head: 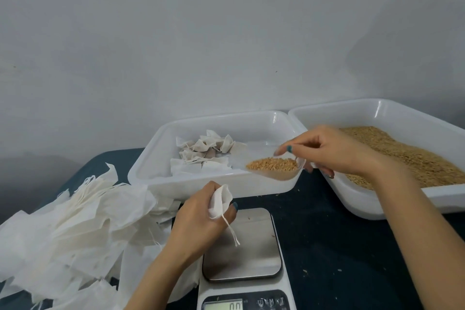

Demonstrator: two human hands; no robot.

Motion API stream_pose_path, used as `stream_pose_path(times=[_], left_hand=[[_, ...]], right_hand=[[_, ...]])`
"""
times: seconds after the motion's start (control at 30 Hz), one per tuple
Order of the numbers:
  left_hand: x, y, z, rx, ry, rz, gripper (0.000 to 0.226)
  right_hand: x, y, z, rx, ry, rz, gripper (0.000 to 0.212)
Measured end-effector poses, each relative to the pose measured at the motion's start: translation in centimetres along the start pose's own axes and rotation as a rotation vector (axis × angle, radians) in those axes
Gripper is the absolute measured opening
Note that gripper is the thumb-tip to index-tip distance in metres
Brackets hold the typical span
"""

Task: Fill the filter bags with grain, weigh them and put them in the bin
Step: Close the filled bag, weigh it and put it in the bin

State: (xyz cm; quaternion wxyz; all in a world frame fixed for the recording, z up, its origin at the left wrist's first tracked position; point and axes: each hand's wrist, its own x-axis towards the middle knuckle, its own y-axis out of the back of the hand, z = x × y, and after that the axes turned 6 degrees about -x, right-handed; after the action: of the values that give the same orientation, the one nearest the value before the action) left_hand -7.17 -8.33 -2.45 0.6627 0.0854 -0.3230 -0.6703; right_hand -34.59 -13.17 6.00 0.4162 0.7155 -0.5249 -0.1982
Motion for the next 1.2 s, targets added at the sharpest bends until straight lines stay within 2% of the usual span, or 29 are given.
stream_pose_path(times=[0.17,0.4,0.5,0.63,0.9,1.0,1.2], left_hand=[[0.2,0.0,-0.4,0.007,0.071,0.071,0.025],[0.1,-0.1,-0.7,0.166,0.006,0.04,0.027],[0.1,-0.3,-0.6,0.29,-0.036,0.049,0.032],[-0.1,-0.6,-0.3,0.373,-0.083,0.014,0.034],[-0.3,-0.8,0.3,0.243,-0.07,-0.001,0.031],[-0.4,-0.9,0.6,0.168,-0.045,0.006,0.035],[-0.5,-0.9,1.0,0.099,-0.036,-0.019,0.028]], right_hand=[[-0.3,-0.7,-1.0,-0.166,0.008,-0.075,0.024],[-0.5,-0.6,-3.3,-0.398,0.032,-0.111,0.027],[-0.3,-0.9,-4.4,-0.56,0.074,-0.097,0.035],[0.2,-1.5,-5.5,-0.74,0.157,-0.011,0.029],[0.9,-1.5,-8.8,-0.984,0.232,0.155,0.029],[1.0,-1.0,-10.3,-1.024,0.211,0.119,0.025],[1.1,-0.4,-12.3,-1.05,0.147,0.024,0.022]])
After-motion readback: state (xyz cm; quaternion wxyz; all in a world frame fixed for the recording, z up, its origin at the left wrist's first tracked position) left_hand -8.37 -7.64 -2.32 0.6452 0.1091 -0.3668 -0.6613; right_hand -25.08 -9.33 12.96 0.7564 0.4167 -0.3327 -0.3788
